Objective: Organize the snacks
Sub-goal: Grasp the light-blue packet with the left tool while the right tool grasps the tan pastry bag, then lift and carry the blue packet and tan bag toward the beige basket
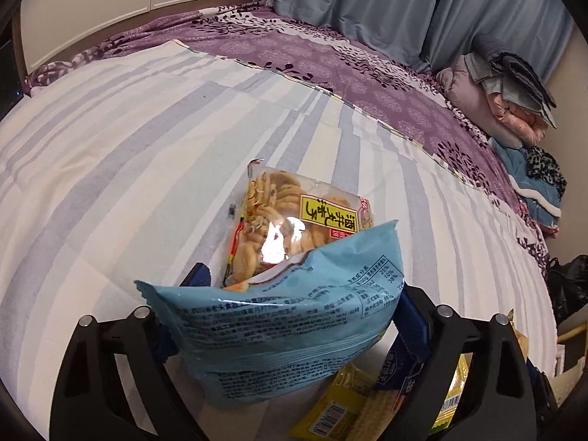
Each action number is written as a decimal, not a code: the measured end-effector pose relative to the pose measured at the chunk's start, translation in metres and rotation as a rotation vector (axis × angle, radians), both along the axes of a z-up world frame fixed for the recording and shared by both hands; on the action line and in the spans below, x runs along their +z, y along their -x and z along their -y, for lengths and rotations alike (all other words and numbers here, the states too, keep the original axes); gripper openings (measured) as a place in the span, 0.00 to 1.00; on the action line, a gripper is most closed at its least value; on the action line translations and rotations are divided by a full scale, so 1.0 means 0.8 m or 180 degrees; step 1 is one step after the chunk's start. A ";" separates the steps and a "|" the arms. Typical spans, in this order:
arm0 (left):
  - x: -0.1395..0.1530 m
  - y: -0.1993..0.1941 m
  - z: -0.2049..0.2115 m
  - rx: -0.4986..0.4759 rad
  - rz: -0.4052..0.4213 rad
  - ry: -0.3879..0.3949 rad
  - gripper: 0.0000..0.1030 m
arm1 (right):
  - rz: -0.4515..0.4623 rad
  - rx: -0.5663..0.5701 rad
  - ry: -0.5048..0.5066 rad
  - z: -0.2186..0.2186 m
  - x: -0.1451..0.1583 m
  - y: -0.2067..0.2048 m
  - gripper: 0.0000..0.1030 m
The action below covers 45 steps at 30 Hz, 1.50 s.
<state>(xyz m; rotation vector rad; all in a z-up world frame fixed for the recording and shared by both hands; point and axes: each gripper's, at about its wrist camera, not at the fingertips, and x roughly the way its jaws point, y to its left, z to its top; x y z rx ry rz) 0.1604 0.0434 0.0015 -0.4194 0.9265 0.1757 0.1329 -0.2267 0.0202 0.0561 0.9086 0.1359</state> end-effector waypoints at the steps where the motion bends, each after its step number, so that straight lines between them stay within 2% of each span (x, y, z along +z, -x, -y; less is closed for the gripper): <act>1: 0.000 0.002 -0.003 -0.0002 0.0007 0.0019 0.85 | 0.0008 0.0022 0.0002 -0.002 0.001 0.002 0.82; 2: 0.001 0.005 -0.005 -0.0002 0.0010 0.0030 0.85 | 0.0014 0.0057 0.0000 -0.004 0.003 0.004 0.73; 5: 0.005 0.012 -0.014 0.0023 0.0021 0.0049 0.81 | 0.0046 0.0100 0.0026 -0.008 0.011 0.011 0.60; 10: 0.020 0.029 -0.034 0.0086 0.0093 0.0051 0.81 | 0.0083 0.0092 -0.0058 -0.001 0.025 0.025 0.54; 16: 0.043 0.053 -0.048 0.0078 0.0203 0.0033 0.81 | 0.0149 0.0128 -0.0070 -0.001 0.041 0.042 0.36; 19: 0.055 0.064 -0.050 0.0052 0.0265 0.0002 0.81 | 0.0136 0.0105 0.0012 -0.002 0.040 0.045 0.38; 21: 0.062 0.070 -0.051 0.0024 0.0301 -0.0013 0.81 | 0.0098 0.0043 0.0005 0.001 0.038 0.042 0.49; 22: 0.066 0.073 -0.051 0.0002 0.0317 -0.0030 0.81 | 0.0081 0.0010 -0.0050 0.003 0.036 0.040 0.61; 23: 0.069 0.076 -0.050 -0.0012 0.0331 -0.0042 0.81 | 0.0064 -0.0001 -0.0084 0.004 0.035 0.038 0.66; 30: 0.082 0.096 -0.054 -0.0086 0.0380 -0.0051 0.81 | -0.0179 -0.0074 0.0028 -0.002 0.011 0.025 0.66; 32: 0.084 0.100 -0.056 -0.0100 0.0379 -0.0044 0.81 | -0.0207 -0.0039 -0.0027 0.000 0.008 0.028 0.55; 33: 0.084 0.102 -0.058 -0.0105 0.0380 -0.0044 0.81 | -0.0204 -0.0036 -0.0032 0.001 0.009 0.031 0.54; 37: 0.088 0.108 -0.060 -0.0116 0.0401 -0.0042 0.81 | -0.0152 -0.0008 -0.0122 0.009 0.020 0.048 0.50; 45: 0.108 0.118 -0.049 -0.0227 0.0511 -0.0080 0.81 | 0.0129 -0.0087 -0.0274 0.029 0.066 0.084 0.50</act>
